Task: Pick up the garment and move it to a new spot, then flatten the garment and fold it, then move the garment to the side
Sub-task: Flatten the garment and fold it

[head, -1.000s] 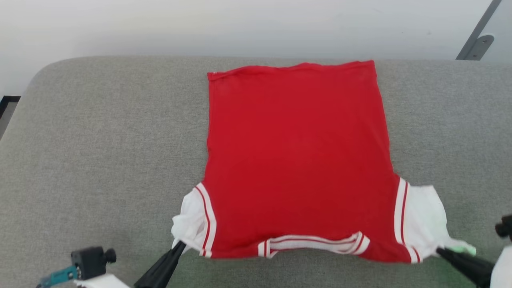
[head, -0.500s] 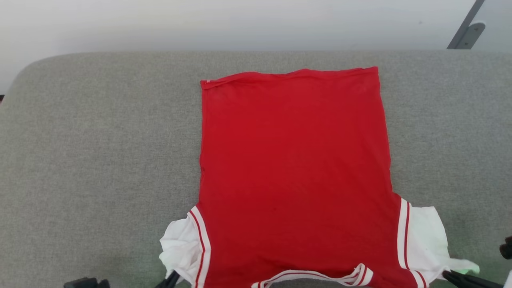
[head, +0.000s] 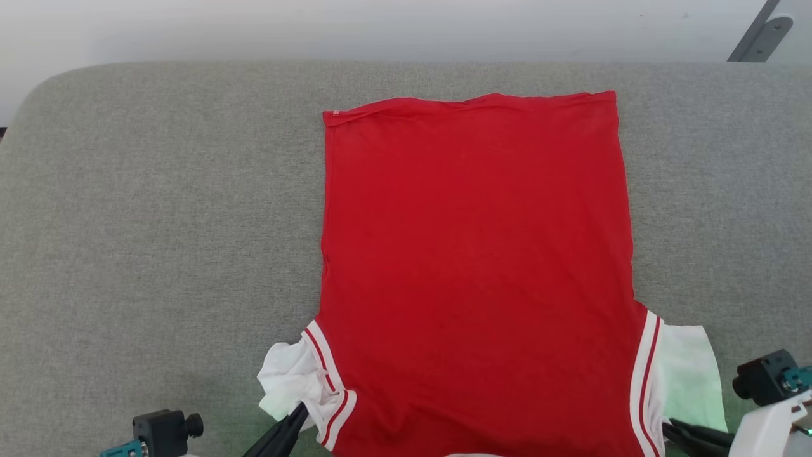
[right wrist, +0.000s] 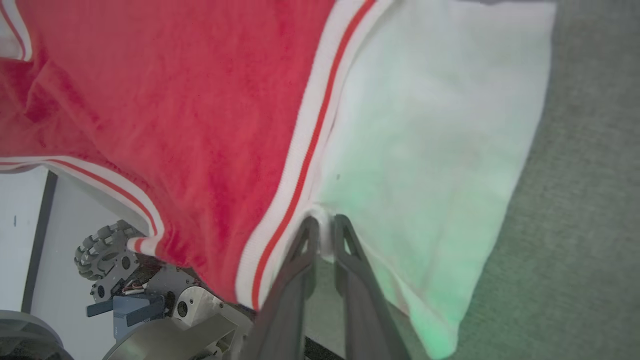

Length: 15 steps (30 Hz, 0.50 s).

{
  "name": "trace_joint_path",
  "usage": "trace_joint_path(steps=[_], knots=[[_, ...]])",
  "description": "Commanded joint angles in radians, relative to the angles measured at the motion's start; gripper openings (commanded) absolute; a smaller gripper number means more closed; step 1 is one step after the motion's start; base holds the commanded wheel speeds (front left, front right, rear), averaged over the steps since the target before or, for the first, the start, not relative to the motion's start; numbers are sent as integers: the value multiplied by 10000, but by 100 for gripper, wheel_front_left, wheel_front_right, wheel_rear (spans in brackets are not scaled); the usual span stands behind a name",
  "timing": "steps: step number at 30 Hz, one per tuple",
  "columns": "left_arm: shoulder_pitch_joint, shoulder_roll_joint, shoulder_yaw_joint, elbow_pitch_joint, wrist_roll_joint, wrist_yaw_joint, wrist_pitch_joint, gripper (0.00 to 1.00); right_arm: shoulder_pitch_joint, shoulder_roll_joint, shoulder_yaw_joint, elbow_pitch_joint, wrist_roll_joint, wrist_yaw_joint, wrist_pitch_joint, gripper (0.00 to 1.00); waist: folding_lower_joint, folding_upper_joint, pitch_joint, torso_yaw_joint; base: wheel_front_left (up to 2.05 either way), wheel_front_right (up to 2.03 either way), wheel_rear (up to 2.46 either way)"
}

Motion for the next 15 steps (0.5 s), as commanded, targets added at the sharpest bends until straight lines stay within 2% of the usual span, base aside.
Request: trace_joint_path(steps=[1,2,9,15], knots=[[-146,-8,-5,26,-67,23,-47,0,69,114,-133,-47,-144,-5,63,87,0,-1,12,-3,0,0,0],[-168,1,-16,36,-59,23,-47,0,146,207,-305,-79,-274,-5,170,100,0,-1,20,-6,0,0,0],[-136,15,-3,-8,-22,23,-48,0,761,569,-1831,-886,-994,-5,977,100,0,-1,108,39,0,0,0],[-329,-191,-151,-188,216,23,-48,0,803,561,-3966,-2158,-1330,-5,1698,100,0,-1,256,422,0,0,0]])
